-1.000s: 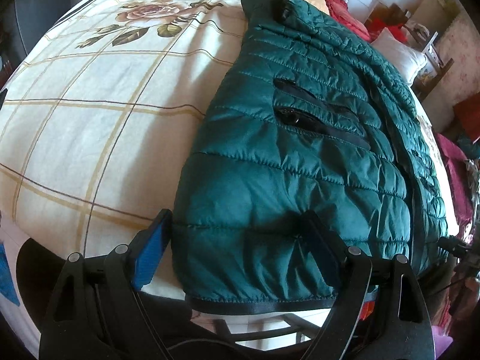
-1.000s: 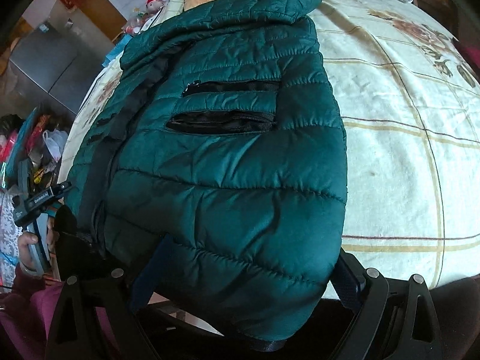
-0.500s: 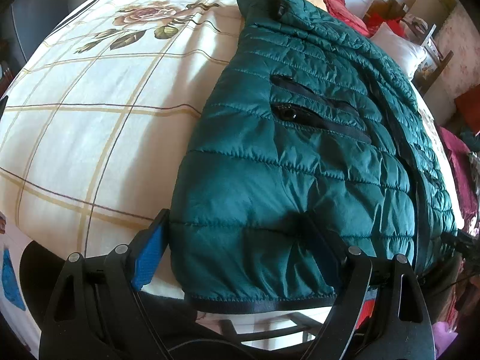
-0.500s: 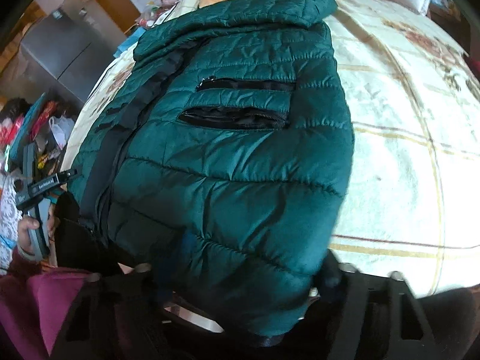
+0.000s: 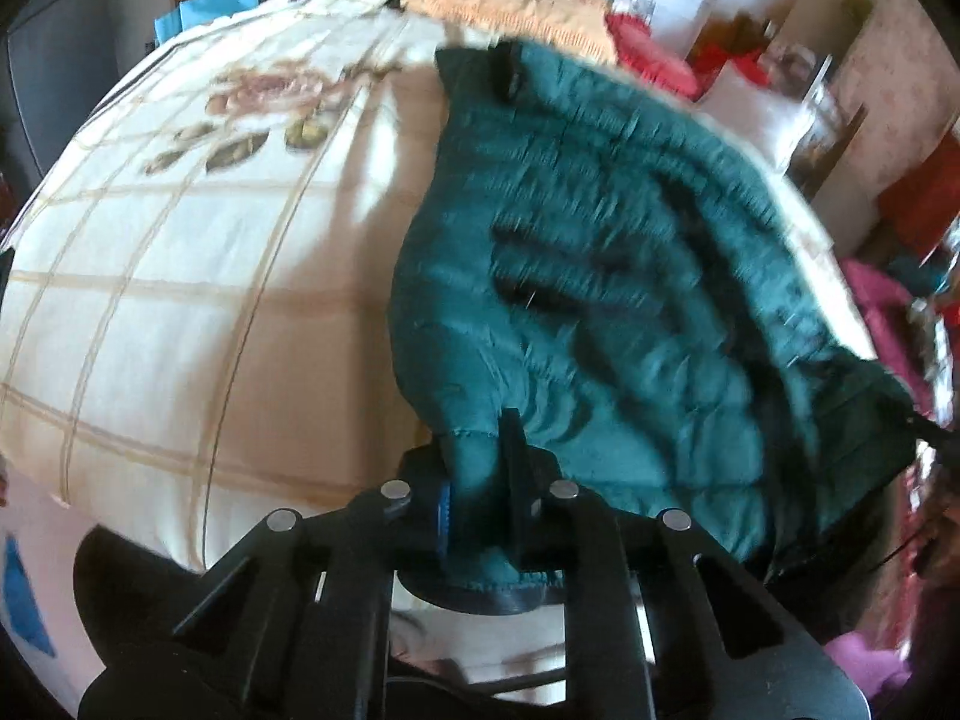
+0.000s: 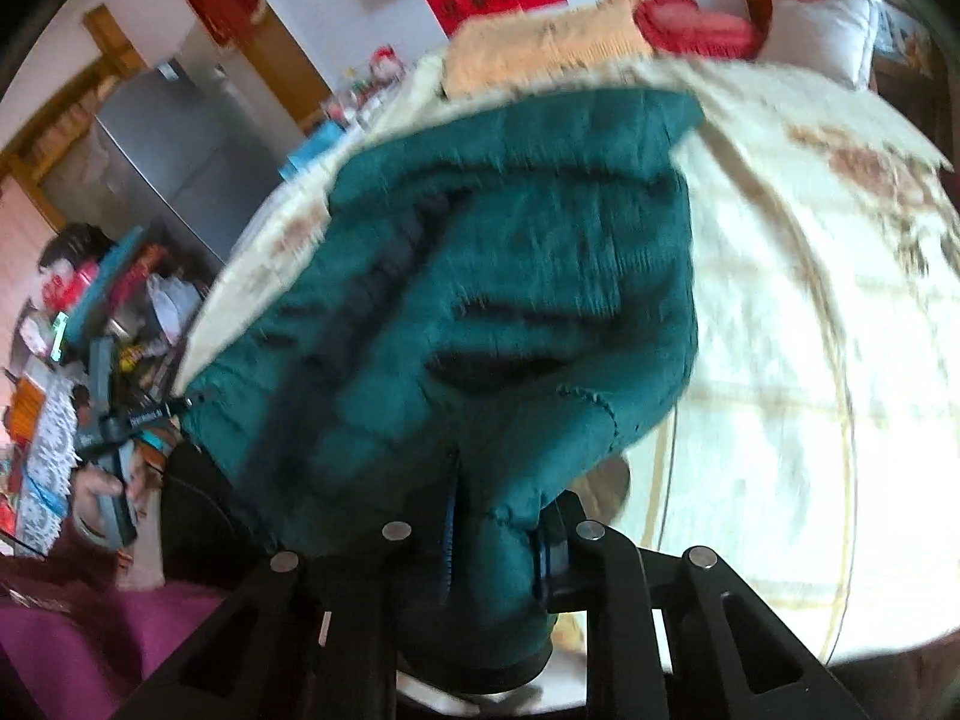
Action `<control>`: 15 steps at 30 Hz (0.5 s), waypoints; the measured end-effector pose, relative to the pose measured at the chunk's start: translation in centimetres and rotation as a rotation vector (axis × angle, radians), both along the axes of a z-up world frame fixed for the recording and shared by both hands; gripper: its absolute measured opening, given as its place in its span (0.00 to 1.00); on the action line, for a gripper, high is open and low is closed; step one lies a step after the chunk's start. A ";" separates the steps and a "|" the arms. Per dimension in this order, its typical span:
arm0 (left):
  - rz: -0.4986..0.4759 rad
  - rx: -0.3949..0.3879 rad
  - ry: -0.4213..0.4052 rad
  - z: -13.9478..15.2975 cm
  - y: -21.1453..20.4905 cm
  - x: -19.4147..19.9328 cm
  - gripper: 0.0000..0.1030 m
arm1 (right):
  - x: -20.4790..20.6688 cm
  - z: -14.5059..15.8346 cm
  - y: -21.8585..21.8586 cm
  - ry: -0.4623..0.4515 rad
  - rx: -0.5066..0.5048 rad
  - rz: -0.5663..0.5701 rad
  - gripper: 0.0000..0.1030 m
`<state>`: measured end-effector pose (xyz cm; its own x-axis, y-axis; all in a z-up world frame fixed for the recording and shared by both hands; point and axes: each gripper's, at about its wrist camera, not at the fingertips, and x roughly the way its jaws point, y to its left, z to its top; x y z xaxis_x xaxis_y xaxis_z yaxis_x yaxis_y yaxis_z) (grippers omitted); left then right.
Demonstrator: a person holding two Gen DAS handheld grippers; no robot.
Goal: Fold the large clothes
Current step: 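Grasp the hem with both grippers and fold it up toward the collar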
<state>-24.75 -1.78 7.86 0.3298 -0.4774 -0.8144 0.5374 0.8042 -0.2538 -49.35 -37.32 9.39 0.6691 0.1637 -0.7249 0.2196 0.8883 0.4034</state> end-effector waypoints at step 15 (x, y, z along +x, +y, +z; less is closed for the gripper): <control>0.086 -0.106 -0.225 7.4 -2.8 3.8 0.12 | 4.7 5.8 -3.3 -0.169 -0.090 -0.070 0.17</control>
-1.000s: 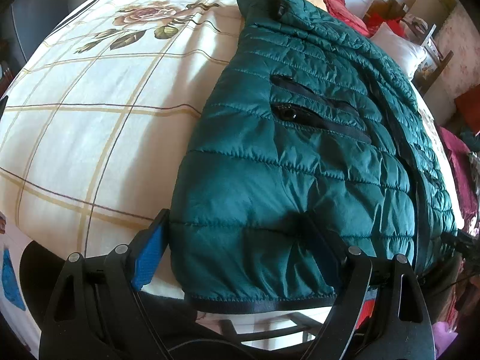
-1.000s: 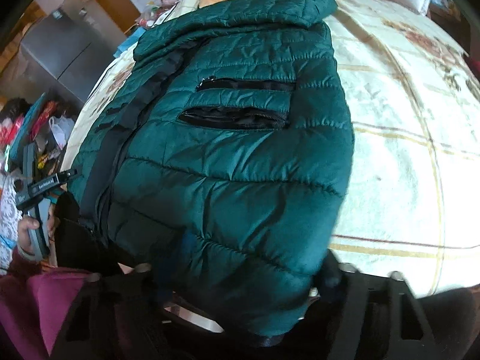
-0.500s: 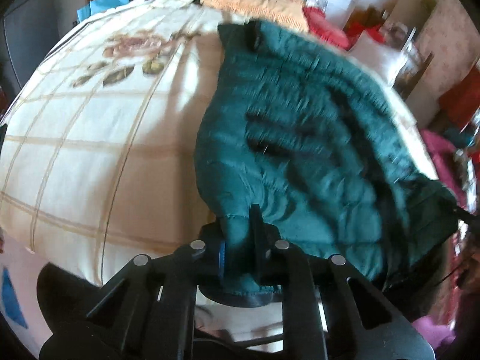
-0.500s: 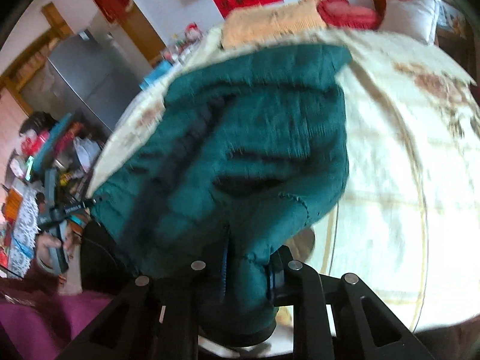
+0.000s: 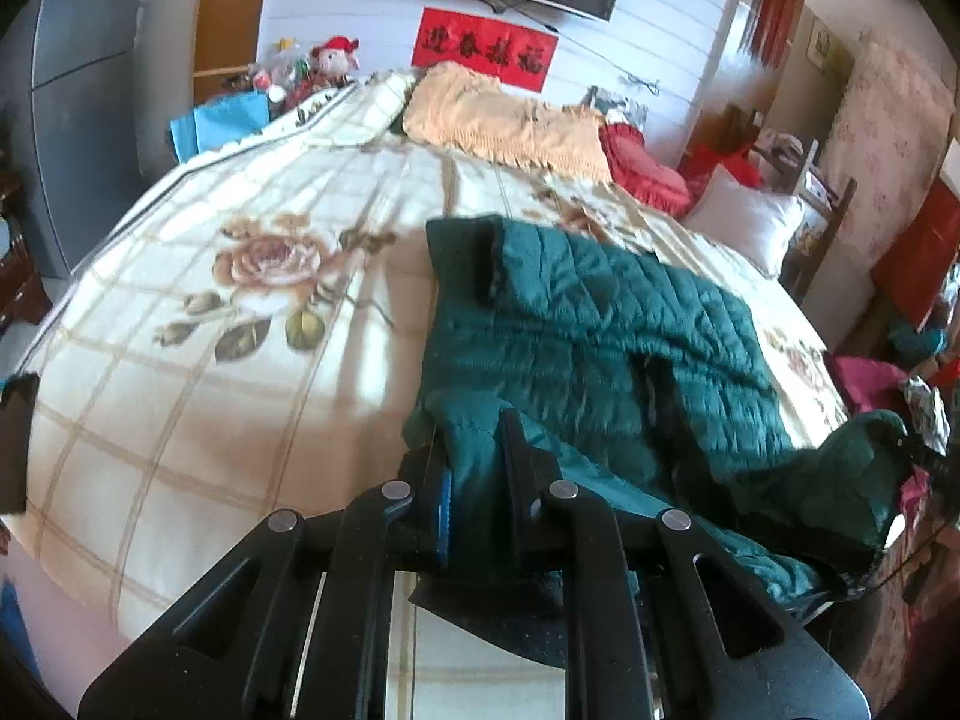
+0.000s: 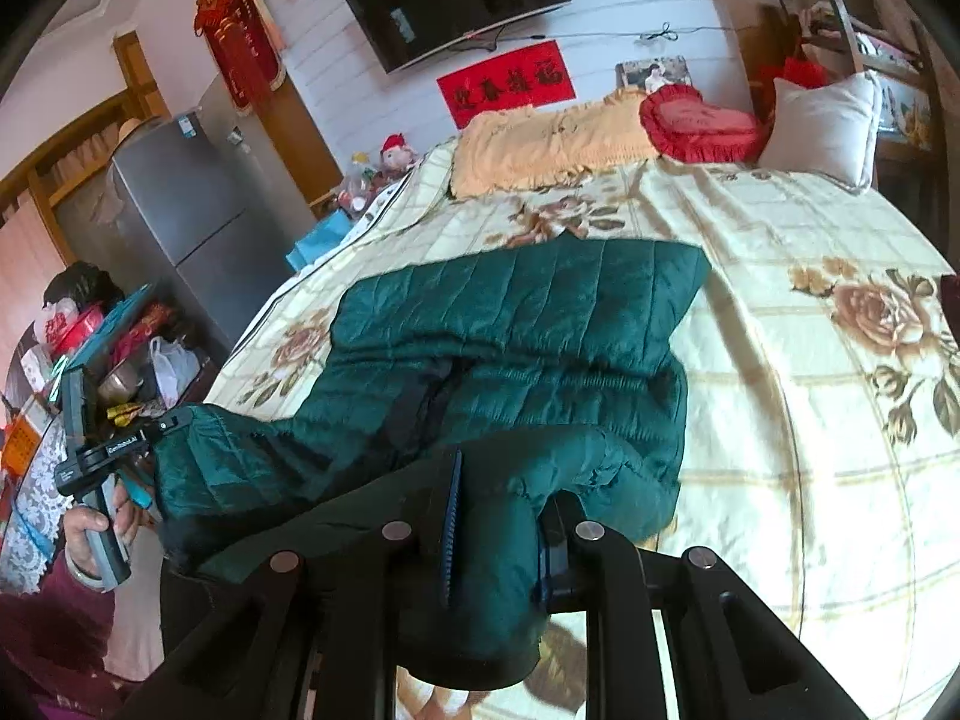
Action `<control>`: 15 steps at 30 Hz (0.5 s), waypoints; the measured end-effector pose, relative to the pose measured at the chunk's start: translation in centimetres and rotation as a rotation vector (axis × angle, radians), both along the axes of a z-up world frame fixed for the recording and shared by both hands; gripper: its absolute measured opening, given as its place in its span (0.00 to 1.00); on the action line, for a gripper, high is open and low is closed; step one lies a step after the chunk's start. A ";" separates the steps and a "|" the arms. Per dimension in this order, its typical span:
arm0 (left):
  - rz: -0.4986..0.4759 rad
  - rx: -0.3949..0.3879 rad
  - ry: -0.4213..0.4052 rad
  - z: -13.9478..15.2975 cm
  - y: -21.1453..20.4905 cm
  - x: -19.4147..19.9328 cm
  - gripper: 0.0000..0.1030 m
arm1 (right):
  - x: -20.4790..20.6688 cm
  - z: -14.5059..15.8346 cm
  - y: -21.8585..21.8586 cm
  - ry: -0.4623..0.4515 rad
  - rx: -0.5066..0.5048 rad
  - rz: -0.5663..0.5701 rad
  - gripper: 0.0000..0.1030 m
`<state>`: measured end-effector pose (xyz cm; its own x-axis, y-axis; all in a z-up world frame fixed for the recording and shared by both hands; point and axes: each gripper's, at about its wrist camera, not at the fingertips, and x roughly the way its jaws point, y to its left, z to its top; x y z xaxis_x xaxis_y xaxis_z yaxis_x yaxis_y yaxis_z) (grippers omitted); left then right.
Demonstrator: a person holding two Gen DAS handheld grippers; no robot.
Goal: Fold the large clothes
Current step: 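Grasp the hem with both grippers and fold it up toward the collar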
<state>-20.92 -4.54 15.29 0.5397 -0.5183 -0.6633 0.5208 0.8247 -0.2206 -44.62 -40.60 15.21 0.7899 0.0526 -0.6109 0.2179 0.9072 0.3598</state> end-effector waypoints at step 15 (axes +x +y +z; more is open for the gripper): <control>0.091 0.007 -0.095 1.4 -5.8 6.4 0.12 | 5.7 1.6 -5.2 -0.010 -0.038 -0.120 0.17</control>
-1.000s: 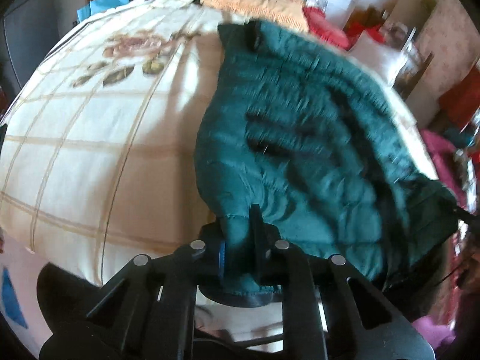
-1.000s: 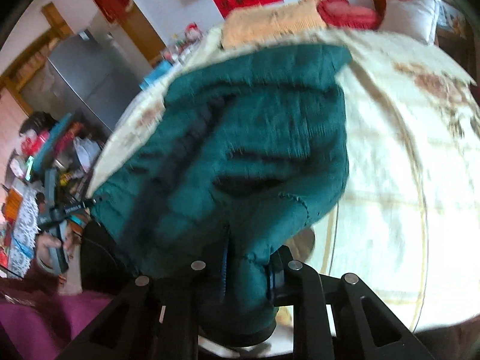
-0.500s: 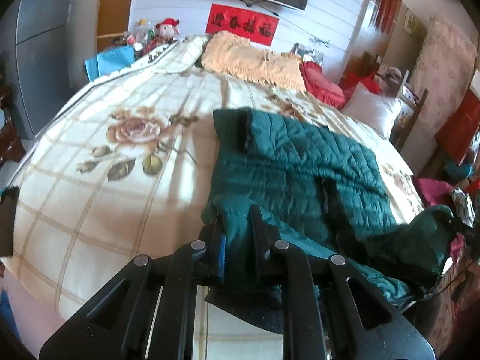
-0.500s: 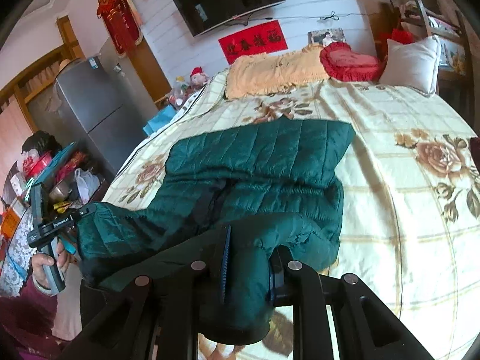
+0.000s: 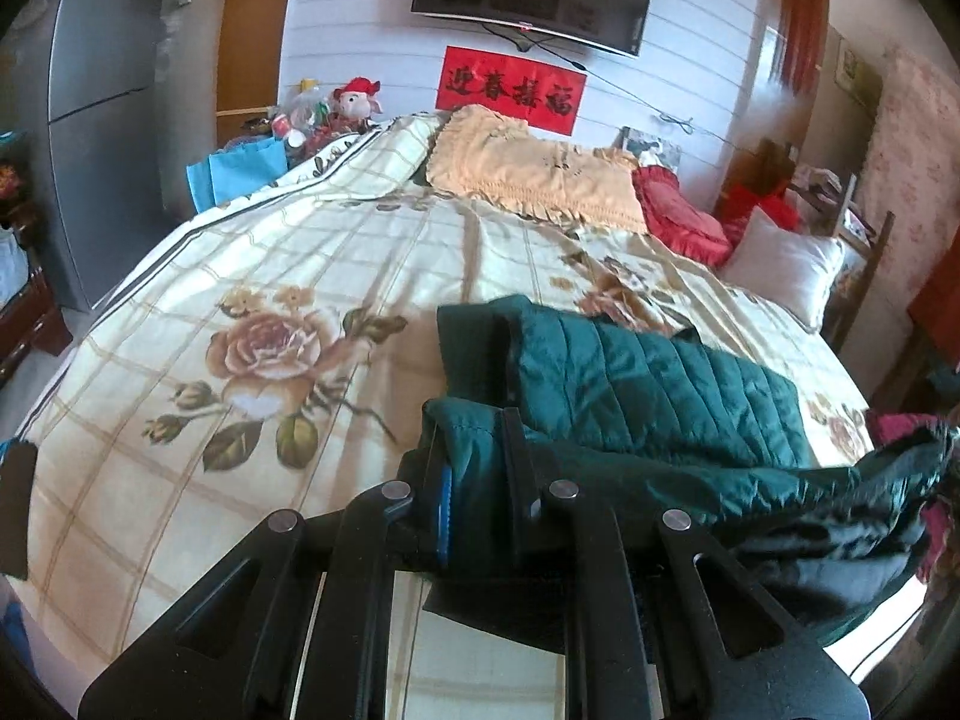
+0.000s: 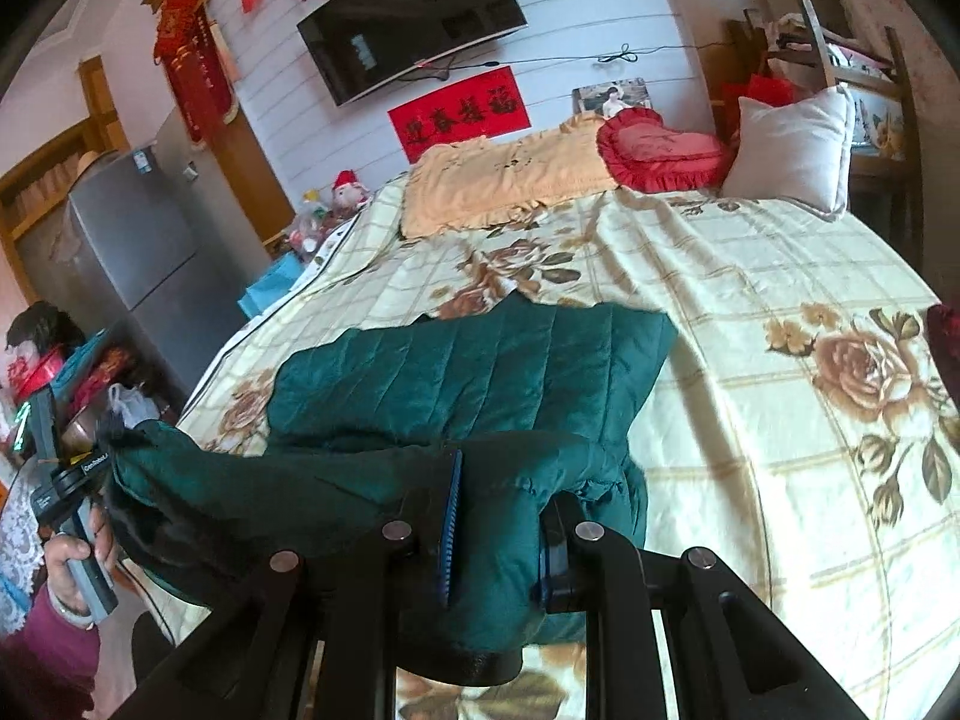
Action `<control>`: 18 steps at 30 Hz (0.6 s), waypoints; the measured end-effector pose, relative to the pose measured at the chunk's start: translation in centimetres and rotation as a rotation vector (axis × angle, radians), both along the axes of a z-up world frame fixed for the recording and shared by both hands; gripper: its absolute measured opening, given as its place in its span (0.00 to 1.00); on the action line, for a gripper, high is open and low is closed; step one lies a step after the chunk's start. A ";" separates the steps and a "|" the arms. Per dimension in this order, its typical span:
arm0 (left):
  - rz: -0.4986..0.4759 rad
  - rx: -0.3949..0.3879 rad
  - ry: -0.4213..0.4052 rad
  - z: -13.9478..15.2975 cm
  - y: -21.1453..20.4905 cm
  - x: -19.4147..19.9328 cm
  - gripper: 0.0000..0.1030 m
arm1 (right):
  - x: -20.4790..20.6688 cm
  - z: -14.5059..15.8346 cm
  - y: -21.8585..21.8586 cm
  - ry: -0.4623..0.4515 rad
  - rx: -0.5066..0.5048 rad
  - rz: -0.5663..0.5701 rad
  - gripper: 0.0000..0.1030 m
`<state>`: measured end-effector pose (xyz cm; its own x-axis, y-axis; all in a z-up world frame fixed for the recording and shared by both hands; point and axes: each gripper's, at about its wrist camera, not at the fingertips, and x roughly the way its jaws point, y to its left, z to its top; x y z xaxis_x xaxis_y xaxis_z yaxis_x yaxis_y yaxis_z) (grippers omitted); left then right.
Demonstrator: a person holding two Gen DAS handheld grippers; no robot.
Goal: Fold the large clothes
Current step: 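Grasp the hem with both grippers and fold it up toward the collar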
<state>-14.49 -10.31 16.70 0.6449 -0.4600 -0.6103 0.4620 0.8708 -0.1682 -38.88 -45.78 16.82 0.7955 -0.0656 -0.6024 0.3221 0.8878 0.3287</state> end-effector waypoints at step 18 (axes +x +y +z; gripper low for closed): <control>0.114 0.047 0.006 -0.2 -7.7 10.4 0.12 | 11.3 -1.1 -7.7 0.095 -0.015 -0.142 0.17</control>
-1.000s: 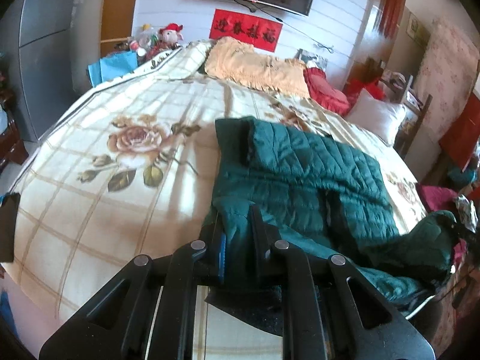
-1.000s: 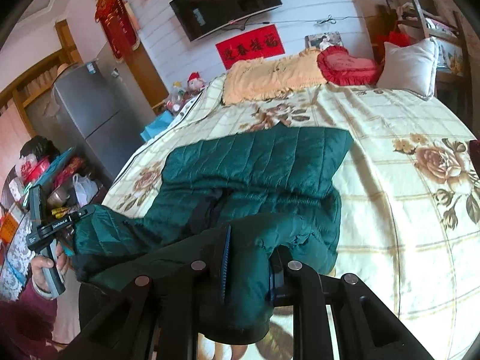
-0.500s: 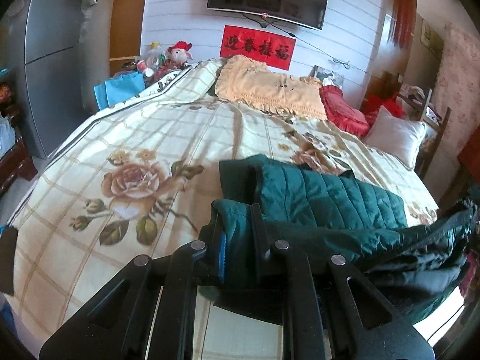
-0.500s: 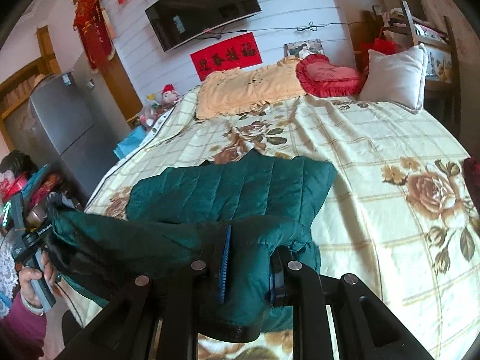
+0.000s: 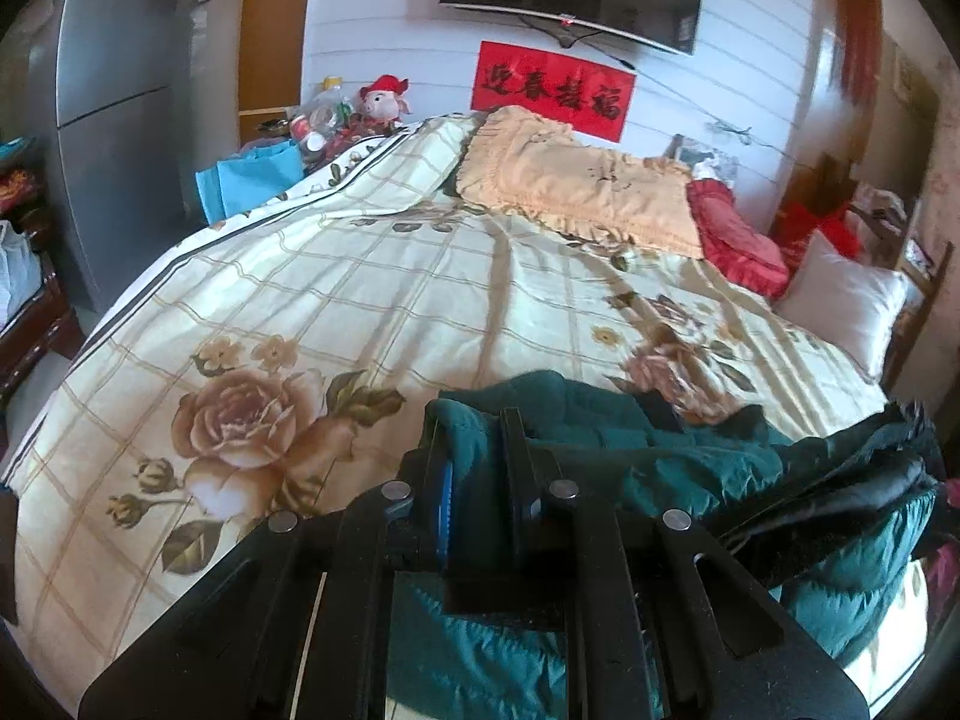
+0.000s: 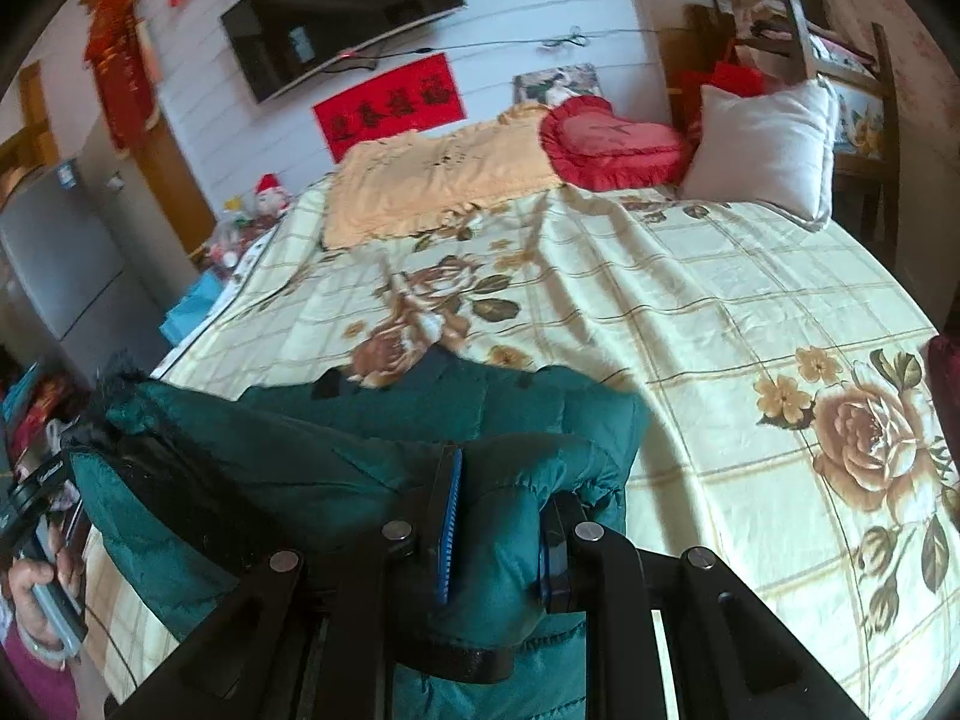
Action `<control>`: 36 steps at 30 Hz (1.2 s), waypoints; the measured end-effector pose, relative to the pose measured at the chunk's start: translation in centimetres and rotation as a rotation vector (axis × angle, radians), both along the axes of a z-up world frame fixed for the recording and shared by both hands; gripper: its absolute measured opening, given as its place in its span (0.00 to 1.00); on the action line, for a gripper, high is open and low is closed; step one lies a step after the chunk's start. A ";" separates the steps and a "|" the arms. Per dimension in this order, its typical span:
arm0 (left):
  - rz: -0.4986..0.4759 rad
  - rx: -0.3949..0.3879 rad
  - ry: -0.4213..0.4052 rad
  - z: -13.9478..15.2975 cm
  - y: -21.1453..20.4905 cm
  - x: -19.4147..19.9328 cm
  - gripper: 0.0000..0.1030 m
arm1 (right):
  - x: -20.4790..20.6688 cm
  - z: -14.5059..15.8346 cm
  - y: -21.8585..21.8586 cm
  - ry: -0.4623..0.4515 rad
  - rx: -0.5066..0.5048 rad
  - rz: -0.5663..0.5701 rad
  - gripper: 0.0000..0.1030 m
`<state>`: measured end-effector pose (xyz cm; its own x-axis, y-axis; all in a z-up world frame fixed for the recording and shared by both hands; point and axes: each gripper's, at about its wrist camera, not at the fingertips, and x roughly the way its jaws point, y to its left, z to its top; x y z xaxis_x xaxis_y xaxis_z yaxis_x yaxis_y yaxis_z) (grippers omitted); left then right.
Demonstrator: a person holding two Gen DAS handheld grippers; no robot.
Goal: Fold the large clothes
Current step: 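Grasp the hem with both grippers and fold it up toward the collar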
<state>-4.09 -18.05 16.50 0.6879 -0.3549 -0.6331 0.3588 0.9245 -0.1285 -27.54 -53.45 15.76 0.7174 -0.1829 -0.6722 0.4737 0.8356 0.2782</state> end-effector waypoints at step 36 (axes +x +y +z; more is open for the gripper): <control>0.033 0.042 0.063 -4.8 -3.9 6.3 0.19 | 7.4 -3.0 -3.8 -0.047 0.043 -0.092 0.78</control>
